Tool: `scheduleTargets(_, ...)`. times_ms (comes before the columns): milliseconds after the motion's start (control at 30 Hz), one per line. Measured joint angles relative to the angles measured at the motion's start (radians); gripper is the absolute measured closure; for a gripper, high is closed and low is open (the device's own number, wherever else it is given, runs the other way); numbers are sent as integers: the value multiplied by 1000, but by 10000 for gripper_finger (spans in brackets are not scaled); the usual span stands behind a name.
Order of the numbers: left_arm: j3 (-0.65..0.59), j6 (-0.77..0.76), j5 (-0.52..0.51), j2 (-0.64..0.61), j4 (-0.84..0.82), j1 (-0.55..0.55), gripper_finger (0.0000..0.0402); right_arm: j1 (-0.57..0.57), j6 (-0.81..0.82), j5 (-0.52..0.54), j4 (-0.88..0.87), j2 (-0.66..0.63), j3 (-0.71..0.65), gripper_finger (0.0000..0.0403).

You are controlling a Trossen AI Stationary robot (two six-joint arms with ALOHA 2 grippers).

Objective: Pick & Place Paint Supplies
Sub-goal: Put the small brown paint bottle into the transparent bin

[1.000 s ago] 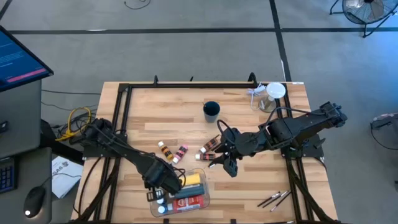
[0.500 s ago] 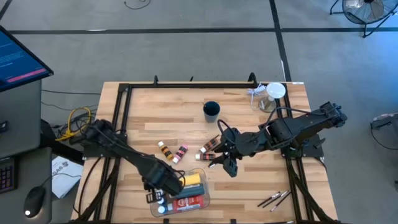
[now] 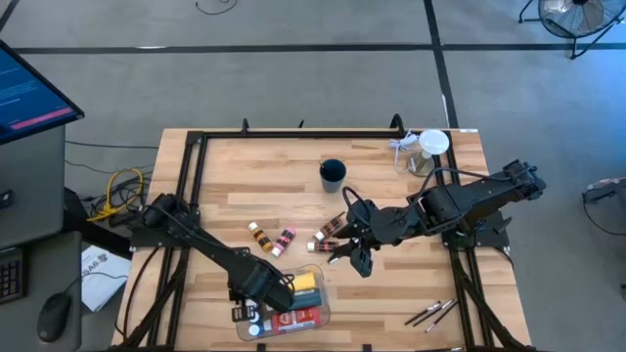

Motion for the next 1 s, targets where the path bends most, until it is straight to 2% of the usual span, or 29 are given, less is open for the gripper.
scheduleTargets(567, 0, 38, -16, 8, -1, 11, 348, 0, 0, 0, 0, 0, 0, 211)
scheduleTargets(1000, 0, 57, 10, 8, 0, 41, 344, 0, -7, 0, -1, 0, 0, 213)
